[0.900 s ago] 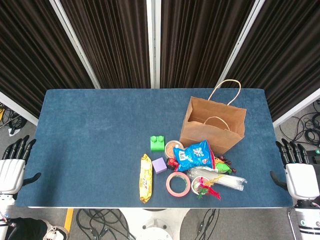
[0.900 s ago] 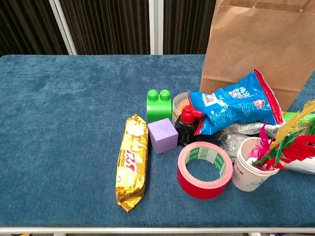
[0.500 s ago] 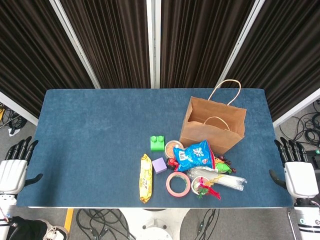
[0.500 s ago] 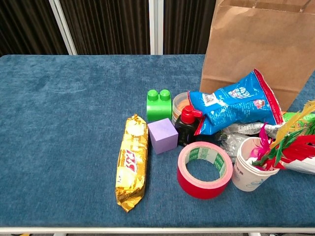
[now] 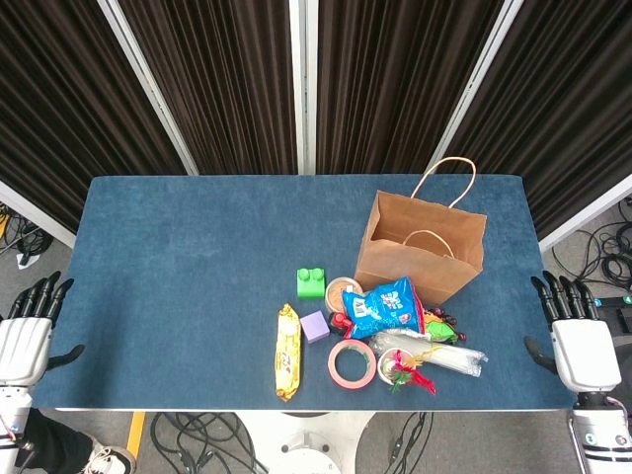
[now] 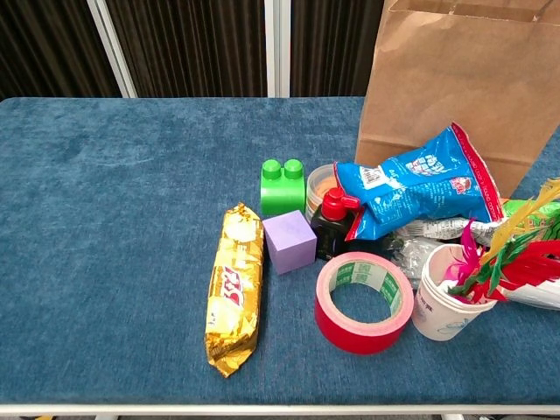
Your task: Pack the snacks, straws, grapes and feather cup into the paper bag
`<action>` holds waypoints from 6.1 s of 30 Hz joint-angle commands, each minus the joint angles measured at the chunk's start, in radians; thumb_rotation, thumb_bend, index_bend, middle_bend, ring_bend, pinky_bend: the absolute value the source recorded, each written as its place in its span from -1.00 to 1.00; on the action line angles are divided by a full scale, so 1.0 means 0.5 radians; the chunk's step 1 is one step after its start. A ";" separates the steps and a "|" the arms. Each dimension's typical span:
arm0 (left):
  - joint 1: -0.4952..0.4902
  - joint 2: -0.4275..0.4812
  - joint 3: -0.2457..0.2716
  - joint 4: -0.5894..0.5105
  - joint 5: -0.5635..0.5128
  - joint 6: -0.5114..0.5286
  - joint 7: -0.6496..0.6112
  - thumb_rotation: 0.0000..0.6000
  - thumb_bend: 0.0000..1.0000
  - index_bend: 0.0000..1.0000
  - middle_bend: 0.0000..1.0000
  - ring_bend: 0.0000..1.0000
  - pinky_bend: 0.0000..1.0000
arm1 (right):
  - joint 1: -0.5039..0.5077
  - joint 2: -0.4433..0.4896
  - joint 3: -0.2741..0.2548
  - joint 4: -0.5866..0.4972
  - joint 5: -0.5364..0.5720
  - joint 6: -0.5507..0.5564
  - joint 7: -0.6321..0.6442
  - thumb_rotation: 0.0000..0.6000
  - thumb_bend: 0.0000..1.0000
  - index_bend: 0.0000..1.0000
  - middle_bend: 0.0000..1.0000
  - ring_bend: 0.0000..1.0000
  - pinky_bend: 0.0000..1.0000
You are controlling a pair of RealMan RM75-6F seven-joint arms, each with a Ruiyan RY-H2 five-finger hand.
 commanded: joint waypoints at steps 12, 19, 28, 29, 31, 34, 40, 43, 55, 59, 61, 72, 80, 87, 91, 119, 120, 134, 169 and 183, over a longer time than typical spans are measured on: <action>-0.002 0.020 0.012 -0.062 0.030 0.005 0.047 1.00 -0.88 -0.80 -0.83 -1.00 -0.71 | -0.057 -0.049 -0.248 -0.026 -0.237 -0.089 -0.028 1.00 -0.68 -0.91 -0.90 -1.00 -1.00; -0.004 0.021 0.018 -0.075 0.036 -0.001 0.059 1.00 -0.88 -0.80 -0.83 -1.00 -0.71 | -0.023 -0.064 -0.225 -0.005 -0.302 -0.090 -0.036 1.00 -0.68 -0.91 -0.88 -1.00 -1.00; -0.006 0.011 0.011 -0.062 0.028 -0.002 0.048 1.00 -0.88 -0.80 -0.83 -1.00 -0.71 | 0.205 0.046 -0.141 -0.251 -0.341 -0.406 -0.585 1.00 -0.66 -0.91 -0.85 -1.00 -1.00; -0.006 0.011 0.009 -0.060 0.027 -0.001 0.046 1.00 -0.88 -0.80 -0.83 -1.00 -0.71 | 0.225 0.051 -0.139 -0.269 -0.341 -0.441 -0.631 1.00 -0.66 -0.91 -0.85 -1.00 -1.00; -0.007 0.010 0.006 -0.057 0.025 0.000 0.041 1.00 -0.88 -0.80 -0.83 -1.00 -0.71 | 0.259 0.054 -0.135 -0.294 -0.340 -0.499 -0.705 1.00 -0.66 -0.91 -0.85 -1.00 -1.00; -0.007 0.007 0.007 -0.050 0.025 -0.002 0.032 1.00 -0.88 -0.80 -0.83 -1.00 -0.71 | 0.305 0.039 -0.120 -0.306 -0.316 -0.570 -0.794 1.00 -0.66 -0.91 -0.84 -1.00 -1.00; -0.008 0.002 0.015 -0.029 0.036 -0.006 0.025 1.00 -0.88 -0.80 -0.83 -1.00 -0.71 | 0.393 -0.025 -0.070 -0.254 -0.256 -0.660 -0.887 1.00 -0.65 -0.91 -0.83 -1.00 -1.00; -0.012 -0.003 0.014 -0.021 0.034 -0.013 0.020 1.00 -0.88 -0.80 -0.83 -1.00 -0.71 | 0.448 -0.060 -0.038 -0.221 -0.221 -0.715 -0.925 1.00 -0.64 -0.91 -0.83 -1.00 -1.00; -0.026 -0.014 0.015 0.033 0.039 -0.029 0.031 1.00 -0.88 -0.80 -0.83 -1.00 -0.71 | 0.717 -0.205 0.076 -0.224 0.067 -0.997 -1.240 1.00 -0.64 -0.91 -0.82 -1.00 -1.00; -0.027 -0.016 0.017 0.048 0.044 -0.027 0.025 1.00 -0.88 -0.80 -0.83 -1.00 -0.71 | 0.767 -0.261 0.085 -0.219 0.155 -1.023 -1.298 1.00 -0.64 -0.91 -0.82 -1.00 -1.00; -0.026 -0.015 0.017 0.052 0.047 -0.025 0.017 1.00 -0.88 -0.80 -0.83 -1.00 -0.71 | 0.788 -0.290 0.080 -0.211 0.195 -1.031 -1.326 1.00 -0.65 -0.91 -0.82 -1.00 -1.00; -0.021 -0.013 0.017 0.066 0.043 -0.018 -0.004 1.00 -0.88 -0.80 -0.83 -1.00 -0.71 | 0.843 -0.395 0.027 -0.153 0.286 -0.989 -1.366 1.00 -0.72 -0.91 -0.82 -1.00 -1.00; -0.022 -0.017 0.019 0.072 0.042 -0.023 0.002 1.00 -0.88 -0.80 -0.83 -1.00 -0.71 | 0.862 -0.478 -0.007 -0.040 0.328 -0.953 -1.319 1.00 -0.74 -0.91 -0.81 -1.00 -1.00; -0.026 -0.019 0.020 0.073 0.040 -0.030 0.007 1.00 -0.88 -0.80 -0.83 -1.00 -0.71 | 0.879 -0.524 -0.035 0.020 0.324 -0.921 -1.293 1.00 -0.73 -0.91 -0.75 -1.00 -1.00; -0.026 -0.019 0.023 0.074 0.041 -0.032 0.007 1.00 -0.88 -0.80 -0.83 -1.00 -0.71 | 0.883 -0.555 -0.046 0.053 0.295 -0.888 -1.270 1.00 -0.68 -0.81 -0.69 -1.00 -0.96; -0.034 -0.028 0.026 0.084 0.043 -0.046 -0.005 1.00 -0.88 -0.80 -0.83 -1.00 -0.71 | 0.851 -0.650 -0.043 0.188 -0.019 -0.559 -1.036 1.00 -0.22 0.43 0.20 -0.06 0.03; -0.035 -0.028 0.025 0.084 0.043 -0.046 -0.005 1.00 -0.88 -0.80 -0.83 -1.00 -0.71 | 0.850 -0.649 -0.039 0.188 -0.035 -0.544 -1.027 1.00 -0.22 0.45 0.21 -0.05 0.04; -0.044 -0.016 0.023 0.052 0.051 -0.047 0.005 1.00 -0.88 -0.80 -0.83 -1.00 -0.71 | 0.900 -0.597 0.173 -0.163 -0.285 -0.322 -1.155 1.00 -0.20 0.48 0.24 -0.02 0.06; -0.068 -0.015 0.038 0.054 0.052 -0.098 -0.012 1.00 -0.88 -0.80 -0.83 -1.00 -0.71 | 0.775 -0.091 0.917 -0.253 0.379 0.024 -1.057 1.00 -0.17 0.48 0.23 -0.02 0.07; -0.060 0.010 0.033 0.047 0.039 -0.088 -0.031 1.00 -0.88 -0.80 -0.83 -1.00 -0.71 | 0.900 -0.347 0.700 0.076 0.462 -0.071 -1.037 1.00 -0.17 0.48 0.23 -0.02 0.07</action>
